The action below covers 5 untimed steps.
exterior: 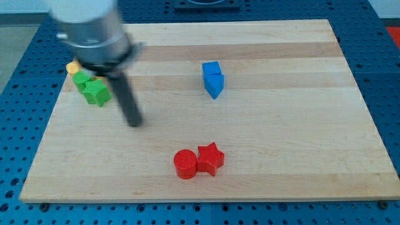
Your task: Slide your arm diagonally top right to the green star
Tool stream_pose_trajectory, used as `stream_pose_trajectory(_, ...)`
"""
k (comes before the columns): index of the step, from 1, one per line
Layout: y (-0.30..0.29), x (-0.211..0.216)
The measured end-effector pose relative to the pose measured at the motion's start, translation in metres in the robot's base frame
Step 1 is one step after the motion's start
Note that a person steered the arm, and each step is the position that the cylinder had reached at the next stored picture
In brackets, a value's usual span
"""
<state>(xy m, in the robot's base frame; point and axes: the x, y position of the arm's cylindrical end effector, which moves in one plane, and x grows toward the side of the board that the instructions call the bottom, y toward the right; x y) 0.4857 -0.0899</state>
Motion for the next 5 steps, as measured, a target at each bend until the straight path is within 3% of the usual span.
stream_pose_trajectory(1,0.0312,-0.0072)
stream_pose_trajectory(5,0.0253,-0.0097)
